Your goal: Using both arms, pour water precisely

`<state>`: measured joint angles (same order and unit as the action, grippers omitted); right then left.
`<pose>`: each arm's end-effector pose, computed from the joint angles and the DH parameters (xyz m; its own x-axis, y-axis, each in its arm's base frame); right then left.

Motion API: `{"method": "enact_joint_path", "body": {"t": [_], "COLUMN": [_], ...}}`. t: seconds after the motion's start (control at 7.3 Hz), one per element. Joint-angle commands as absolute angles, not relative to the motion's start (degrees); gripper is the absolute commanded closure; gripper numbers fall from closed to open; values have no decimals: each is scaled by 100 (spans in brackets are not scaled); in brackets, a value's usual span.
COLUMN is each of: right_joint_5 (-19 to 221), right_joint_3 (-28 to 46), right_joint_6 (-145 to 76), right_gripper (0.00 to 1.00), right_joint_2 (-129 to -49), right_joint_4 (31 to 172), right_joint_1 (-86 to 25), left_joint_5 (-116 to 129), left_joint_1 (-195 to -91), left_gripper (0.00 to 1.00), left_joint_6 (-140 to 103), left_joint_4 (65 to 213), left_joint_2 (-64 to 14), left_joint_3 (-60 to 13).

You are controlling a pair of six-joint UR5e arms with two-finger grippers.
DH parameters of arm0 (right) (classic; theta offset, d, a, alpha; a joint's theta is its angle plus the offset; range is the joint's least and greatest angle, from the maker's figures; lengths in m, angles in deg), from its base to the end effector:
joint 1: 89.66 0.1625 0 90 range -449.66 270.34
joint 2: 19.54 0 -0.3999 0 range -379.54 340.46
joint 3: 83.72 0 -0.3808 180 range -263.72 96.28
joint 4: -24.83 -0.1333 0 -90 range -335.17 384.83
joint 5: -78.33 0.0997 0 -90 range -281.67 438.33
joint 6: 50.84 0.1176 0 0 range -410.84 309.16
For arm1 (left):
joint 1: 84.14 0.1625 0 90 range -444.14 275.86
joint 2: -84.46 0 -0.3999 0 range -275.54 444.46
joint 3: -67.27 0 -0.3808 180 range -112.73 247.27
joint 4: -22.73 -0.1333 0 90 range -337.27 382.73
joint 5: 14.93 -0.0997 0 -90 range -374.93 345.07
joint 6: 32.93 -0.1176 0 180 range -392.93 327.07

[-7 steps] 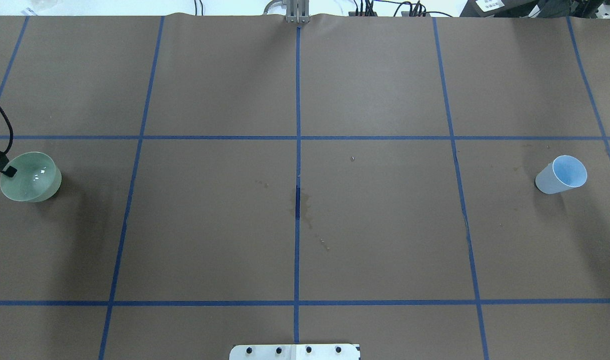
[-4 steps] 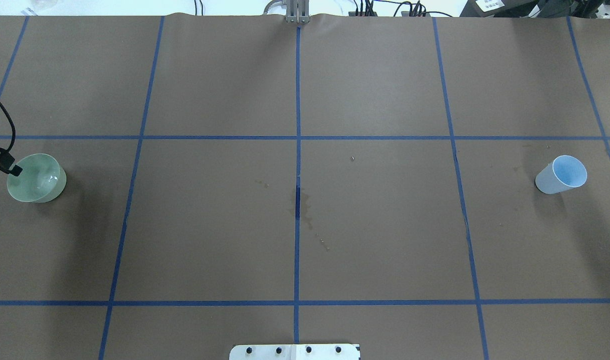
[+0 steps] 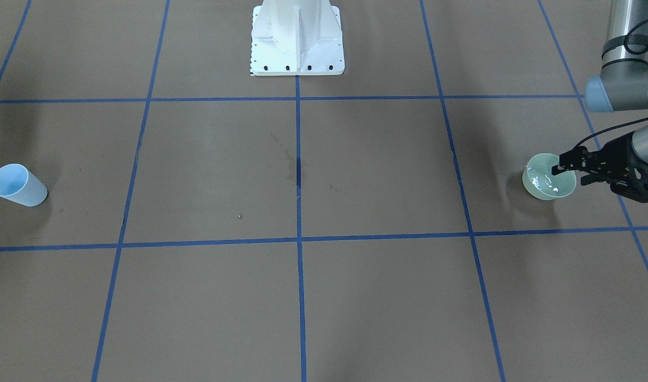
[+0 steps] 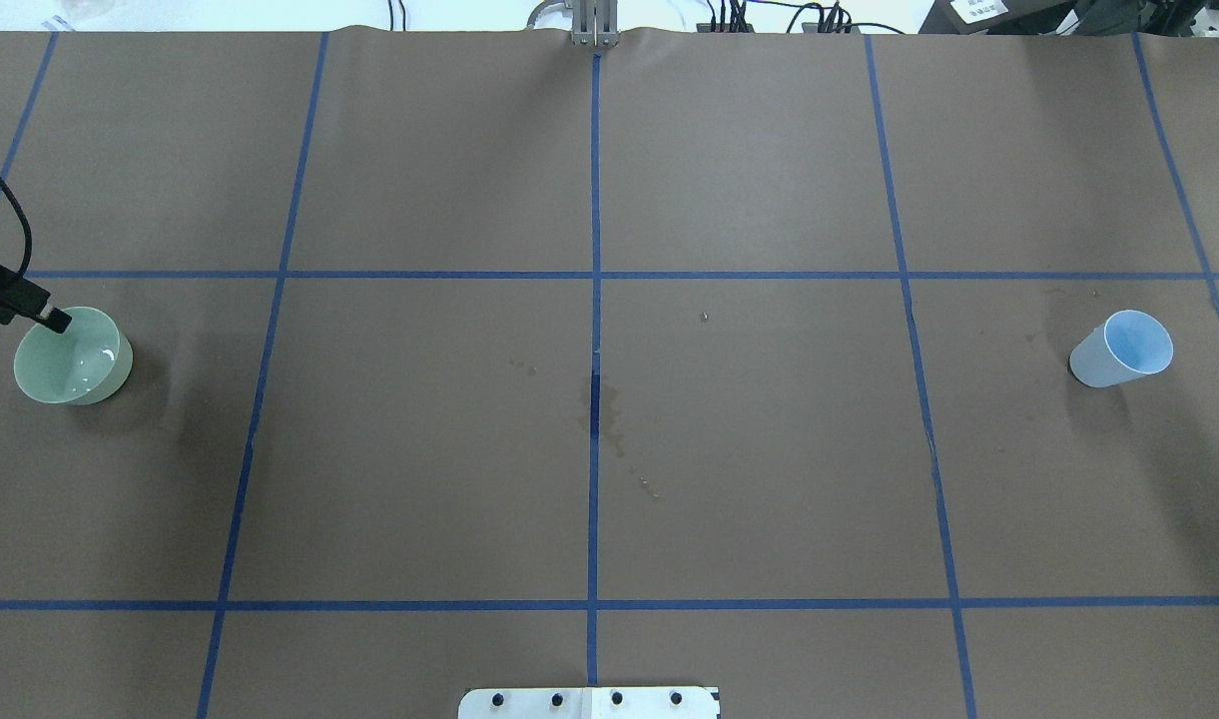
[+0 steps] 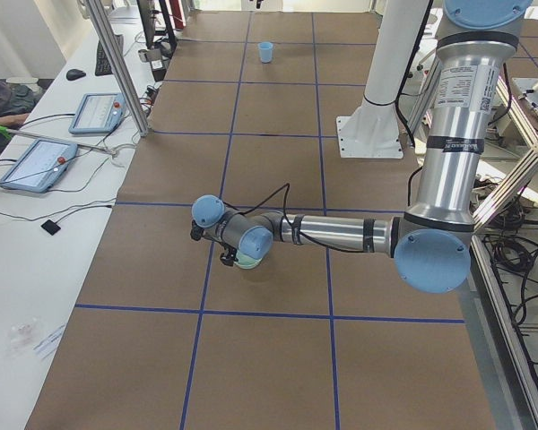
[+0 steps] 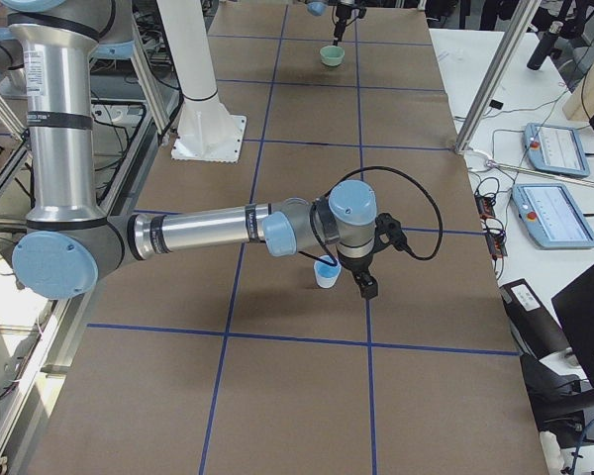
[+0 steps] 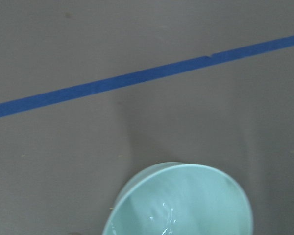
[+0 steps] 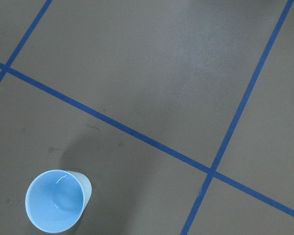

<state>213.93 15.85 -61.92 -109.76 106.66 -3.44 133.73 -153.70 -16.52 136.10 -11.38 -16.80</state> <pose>0.0166 -0.4962 0.5490 0.6591 -0.4387 0.6108 0.1931 0.8837 0.4264 0.1568 -0.5149 0.5777 0.4451 0.2345 -0.8643 -0.2033 0.9664 0.1575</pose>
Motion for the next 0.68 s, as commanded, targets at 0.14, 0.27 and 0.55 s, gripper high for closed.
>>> {"method": "enact_joint_path", "body": {"t": [0.14, 0.27, 0.55], "right_joint_5": [21359, 21342, 21333], "right_joint_3": [1577, 1577, 1577], "right_joint_6": [-6166, -6165, -6131], "right_gripper": [1, 1, 1], "right_joint_2": [-10937, -10963, -10963], "right_joint_4": [10666, 10666, 10666], "right_joint_1": [-344, -344, -344], "left_joint_5": [12523, 11812, 11611], "left_joint_1": [-16243, -16480, -17339], "left_gripper": [1, 1, 1], "left_joint_6": [-1763, -2460, -3814], "left_joint_4": [13611, 13559, 12238], "left_joint_2": [-1012, -872, -888], "left_joint_3": [-1965, -1913, -1912]}}
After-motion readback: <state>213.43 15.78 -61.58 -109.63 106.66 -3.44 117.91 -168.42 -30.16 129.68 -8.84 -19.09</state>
